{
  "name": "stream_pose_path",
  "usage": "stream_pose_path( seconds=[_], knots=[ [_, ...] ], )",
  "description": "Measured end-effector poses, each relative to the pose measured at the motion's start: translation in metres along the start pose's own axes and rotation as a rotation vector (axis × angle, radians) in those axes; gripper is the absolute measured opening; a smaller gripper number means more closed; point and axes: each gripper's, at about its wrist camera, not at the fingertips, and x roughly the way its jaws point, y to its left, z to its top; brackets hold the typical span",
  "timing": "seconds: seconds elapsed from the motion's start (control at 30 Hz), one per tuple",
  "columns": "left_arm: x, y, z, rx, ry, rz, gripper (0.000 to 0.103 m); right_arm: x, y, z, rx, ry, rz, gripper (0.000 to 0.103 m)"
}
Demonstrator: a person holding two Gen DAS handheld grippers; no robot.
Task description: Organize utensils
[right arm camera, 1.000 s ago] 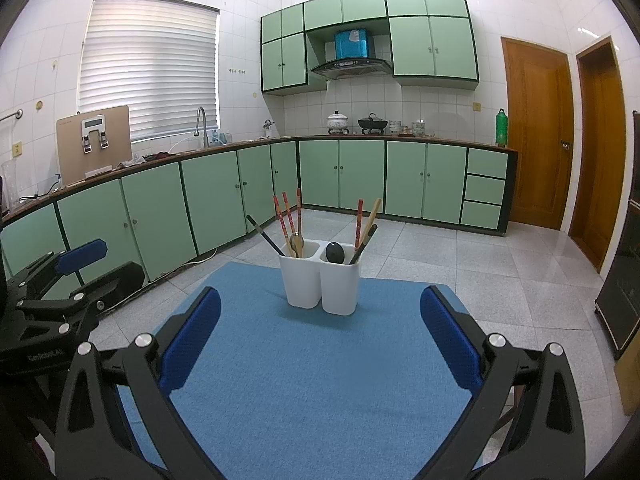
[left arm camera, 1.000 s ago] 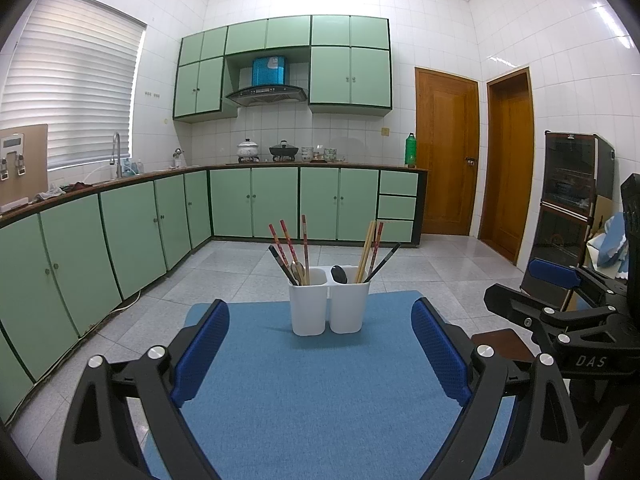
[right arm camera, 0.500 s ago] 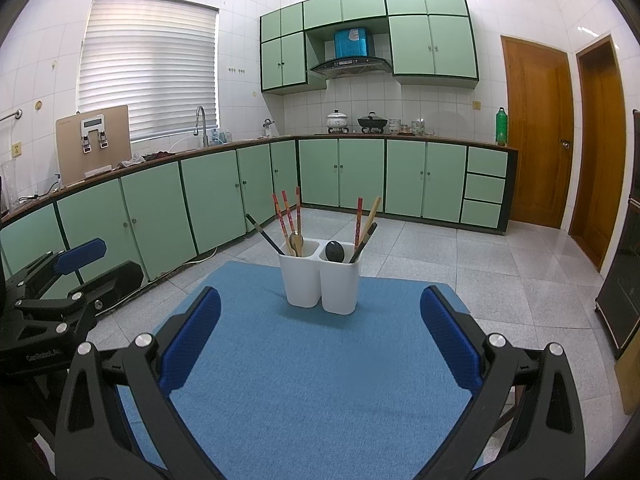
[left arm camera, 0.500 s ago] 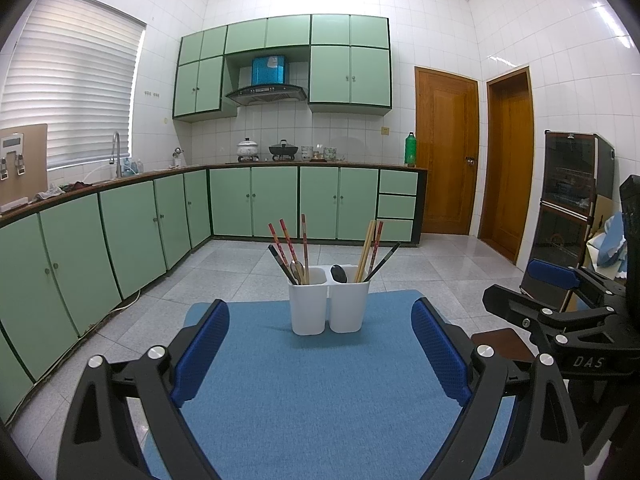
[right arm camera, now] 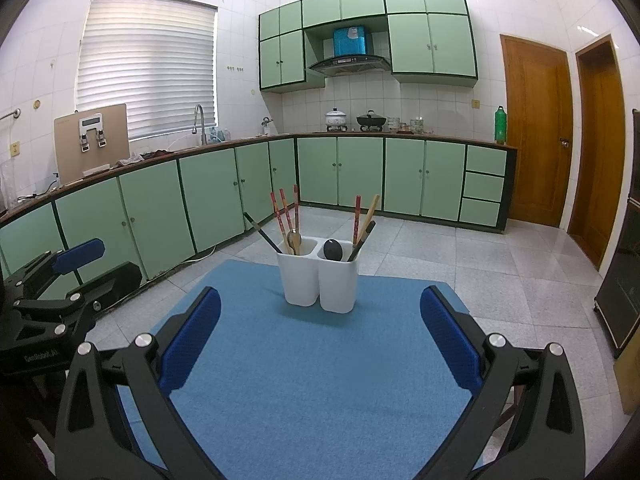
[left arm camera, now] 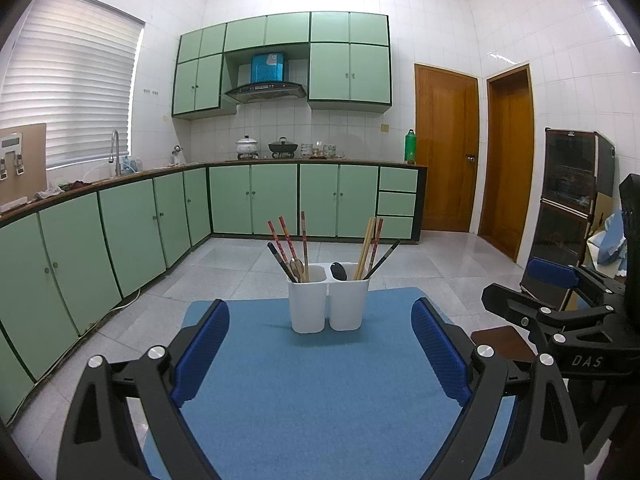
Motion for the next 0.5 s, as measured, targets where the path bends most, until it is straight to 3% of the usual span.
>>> stream_pose_path(
  seconds=[0.5],
  knots=[
    [-0.0006,-0.0015,0.0013,-0.005,0.007,0.006,0.091,0.0007,-0.0024,0.0002,0.002,0.003,-0.003,0.097]
  ],
)
